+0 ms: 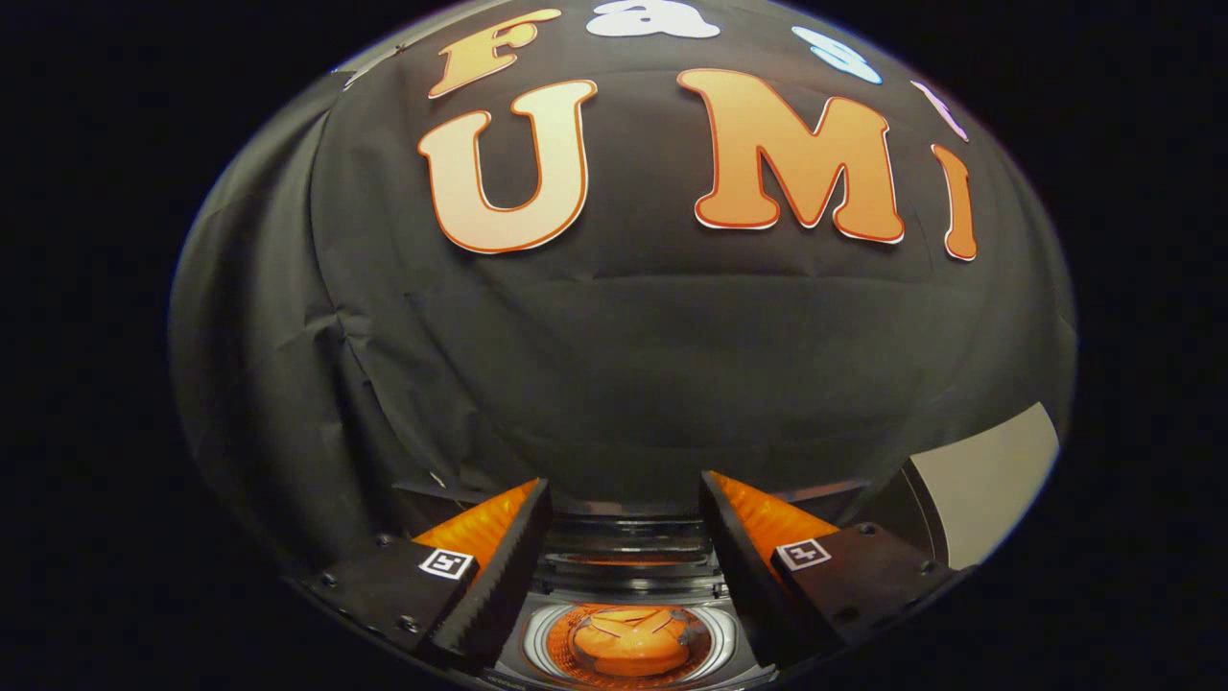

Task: Put the clothes into the washing machine and then close the washing machine lid.

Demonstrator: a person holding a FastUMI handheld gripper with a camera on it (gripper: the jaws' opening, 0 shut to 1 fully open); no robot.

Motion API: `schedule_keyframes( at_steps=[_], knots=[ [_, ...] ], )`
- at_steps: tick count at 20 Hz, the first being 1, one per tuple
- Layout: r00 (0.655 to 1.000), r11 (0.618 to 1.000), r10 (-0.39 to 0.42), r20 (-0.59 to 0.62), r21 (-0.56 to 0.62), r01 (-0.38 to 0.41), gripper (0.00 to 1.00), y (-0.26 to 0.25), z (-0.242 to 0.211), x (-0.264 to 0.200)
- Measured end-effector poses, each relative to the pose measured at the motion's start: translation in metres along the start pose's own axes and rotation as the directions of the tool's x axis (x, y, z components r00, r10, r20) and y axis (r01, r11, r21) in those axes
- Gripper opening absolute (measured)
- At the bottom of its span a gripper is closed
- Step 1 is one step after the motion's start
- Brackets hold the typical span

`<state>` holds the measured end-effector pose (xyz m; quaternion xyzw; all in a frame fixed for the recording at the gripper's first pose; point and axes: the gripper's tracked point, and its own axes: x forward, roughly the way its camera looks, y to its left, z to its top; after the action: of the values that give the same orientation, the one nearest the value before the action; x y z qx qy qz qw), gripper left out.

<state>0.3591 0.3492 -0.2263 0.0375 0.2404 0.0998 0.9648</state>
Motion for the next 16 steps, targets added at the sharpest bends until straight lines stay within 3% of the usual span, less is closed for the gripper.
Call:
schedule_keyframes(
  at_steps=[6,16],
  knots=[
    [0.999,1.0,-0.004,-0.033,0.003,0.004,0.99,0.002,-0.007,0.031],
    [1.0,1.0,-0.013,0.002,-0.011,0.013,0.99,0.005,-0.019,0.006]
  ],
)
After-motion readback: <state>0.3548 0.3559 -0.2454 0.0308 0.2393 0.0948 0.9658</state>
